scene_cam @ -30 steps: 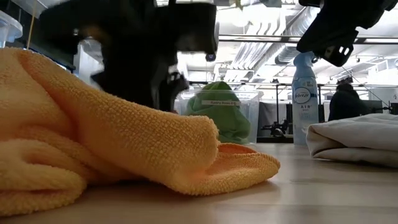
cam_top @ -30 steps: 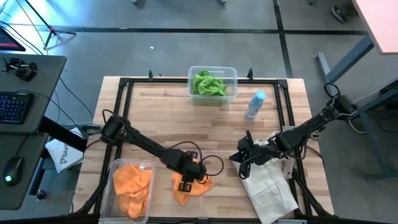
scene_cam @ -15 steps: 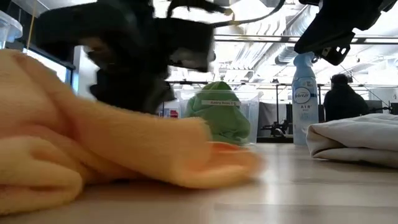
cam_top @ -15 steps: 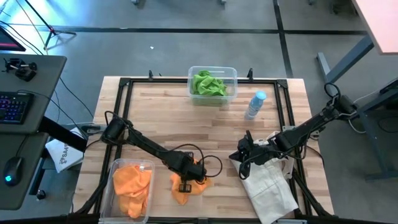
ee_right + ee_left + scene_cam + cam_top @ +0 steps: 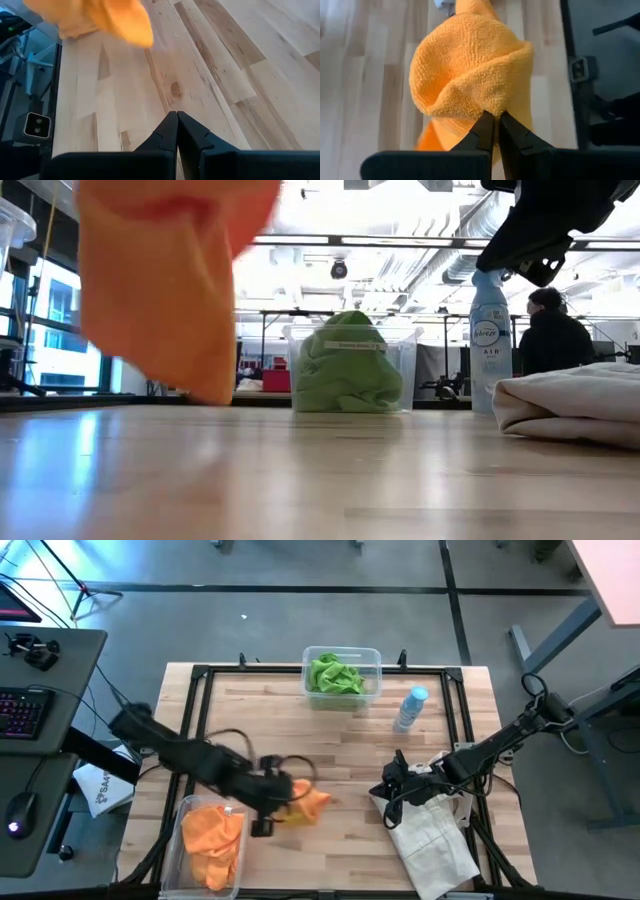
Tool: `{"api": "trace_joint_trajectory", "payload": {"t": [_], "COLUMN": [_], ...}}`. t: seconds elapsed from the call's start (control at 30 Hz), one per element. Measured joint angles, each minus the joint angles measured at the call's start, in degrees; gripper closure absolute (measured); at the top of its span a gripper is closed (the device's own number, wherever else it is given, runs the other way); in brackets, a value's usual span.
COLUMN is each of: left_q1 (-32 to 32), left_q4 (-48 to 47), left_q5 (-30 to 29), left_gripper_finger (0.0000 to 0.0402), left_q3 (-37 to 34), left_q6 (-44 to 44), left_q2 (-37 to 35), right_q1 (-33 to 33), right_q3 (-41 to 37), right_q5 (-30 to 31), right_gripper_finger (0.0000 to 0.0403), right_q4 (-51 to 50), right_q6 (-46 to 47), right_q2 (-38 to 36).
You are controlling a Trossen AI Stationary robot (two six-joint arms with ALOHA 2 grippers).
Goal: Sort microfiber towel by color & place in baskets
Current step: Put the orange microfiber towel into the bottom transparent bin
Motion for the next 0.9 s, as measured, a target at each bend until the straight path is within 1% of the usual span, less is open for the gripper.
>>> {"api": "trace_joint_trajectory", "payload": {"t": [0.17,0.27,0.37,0.47,0.57,0.67,0.73,0.8,0.9], "left_q1": [-3.7,-6.4,-9.4,-12.3,-15.3,-17.9,-19.6,-21.2,-23.0], "left_q4": [-7.7,-12.6,-16.7,-19.7,-22.8,-24.8,-24.5,-23.0,-19.2], "left_q5": [0.0,1.2,3.6,7.7,13.6,21.9,27.4,30.0,30.3], "left_gripper_finger": [0.0401,0.0401,0.0401,0.0401,0.0401,0.0401,0.0401,0.0401,0.0401], "left_q3": [-0.3,0.0,-0.2,-0.1,-0.1,-0.2,-0.2,-0.3,-0.4], "left_q6": [-3.9,-7.2,-12.2,-15.9,-20.3,-26.5,-30.2,-32.7,-33.5], "left_q2": [-9.0,-14.2,-17.6,-20.7,-22.2,-22.6,-22.5,-22.1,-21.2], "right_q1": [0.0,0.0,0.0,0.0,0.0,0.0,0.0,0.0,0.0], "right_q3": [0.0,0.0,0.0,0.0,0.0,0.0,0.0,0.0,0.0], "right_q5": [0.0,0.0,0.3,1.1,2.4,2.7,2.8,2.8,2.9], "right_gripper_finger": [0.0401,0.0401,0.0401,0.0401,0.0401,0.0401,0.0401,0.0401,0.0401], "right_q4": [-0.2,-0.2,-0.2,-0.2,-0.3,-1.1,-1.7,-2.2,-2.7], "right_q6": [-0.4,-1.0,-1.5,-1.9,-2.0,-2.0,-1.9,-1.9,-1.9], "right_q2": [0.0,0.0,0.0,0.0,0.0,0.0,0.0,0.0,0.0]}}
